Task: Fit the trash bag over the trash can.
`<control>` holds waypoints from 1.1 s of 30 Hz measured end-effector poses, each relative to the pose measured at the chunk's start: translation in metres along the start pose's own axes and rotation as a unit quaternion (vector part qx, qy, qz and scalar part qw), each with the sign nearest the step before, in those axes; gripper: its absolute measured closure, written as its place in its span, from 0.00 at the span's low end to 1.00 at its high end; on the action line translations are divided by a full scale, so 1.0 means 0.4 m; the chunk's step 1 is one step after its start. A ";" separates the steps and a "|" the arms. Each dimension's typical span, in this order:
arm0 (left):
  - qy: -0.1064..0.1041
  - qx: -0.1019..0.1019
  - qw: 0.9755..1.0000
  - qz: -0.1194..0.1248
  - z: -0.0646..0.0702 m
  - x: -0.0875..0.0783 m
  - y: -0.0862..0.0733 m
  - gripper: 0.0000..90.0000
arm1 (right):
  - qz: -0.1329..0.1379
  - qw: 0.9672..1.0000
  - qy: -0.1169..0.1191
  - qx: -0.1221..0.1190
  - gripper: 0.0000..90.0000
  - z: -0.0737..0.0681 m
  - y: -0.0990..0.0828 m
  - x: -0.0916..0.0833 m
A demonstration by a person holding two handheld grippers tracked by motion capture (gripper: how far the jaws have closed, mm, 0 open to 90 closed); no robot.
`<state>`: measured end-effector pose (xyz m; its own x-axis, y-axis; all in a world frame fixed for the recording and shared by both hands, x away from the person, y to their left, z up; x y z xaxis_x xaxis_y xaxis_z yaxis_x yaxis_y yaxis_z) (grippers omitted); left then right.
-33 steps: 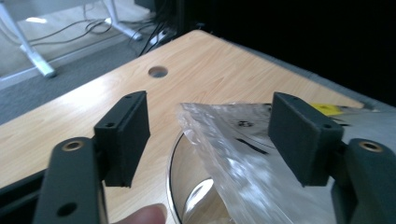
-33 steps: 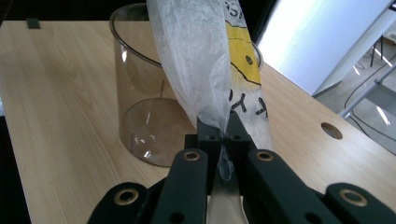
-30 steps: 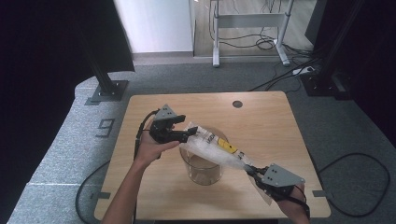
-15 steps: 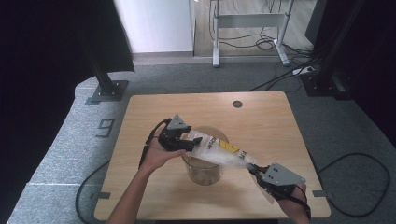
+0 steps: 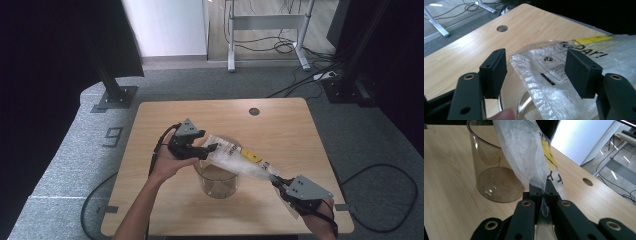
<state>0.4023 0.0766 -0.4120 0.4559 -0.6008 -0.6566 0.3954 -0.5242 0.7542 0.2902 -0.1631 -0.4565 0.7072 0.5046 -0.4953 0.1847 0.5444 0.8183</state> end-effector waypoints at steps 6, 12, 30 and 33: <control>0.000 0.006 1.000 -0.019 0.003 0.017 -0.001 0.39 | 0.004 1.000 0.007 0.003 0.97 -0.004 0.003 0.004; 0.009 0.006 0.999 -0.046 0.009 0.057 -0.030 0.40 | 0.006 1.000 0.005 0.018 0.96 0.001 0.006 0.008; -0.002 0.036 0.995 -0.090 0.045 0.112 -0.076 0.41 | 0.004 0.999 -0.011 0.042 0.95 0.001 0.019 0.047; -0.003 0.034 0.995 -0.089 0.043 0.113 -0.080 0.41 | 0.022 0.999 -0.001 0.050 0.95 0.004 0.041 0.055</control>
<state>0.3965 0.0557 -0.4660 0.3779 -0.4989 -0.7799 0.4148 -0.6619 0.6244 0.3097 -0.1441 -0.4536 0.7175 0.5245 -0.4583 0.2213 0.4521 0.8641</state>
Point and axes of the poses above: each handheld gripper's, and its own axes: x roughly forward along the jaws, y roughly out of its top, z roughly to its right, the point moved 8 cm from there along x, roughly forward along the jaws, and after that the axes turned 7 degrees about -z, right-handed, at the moved point
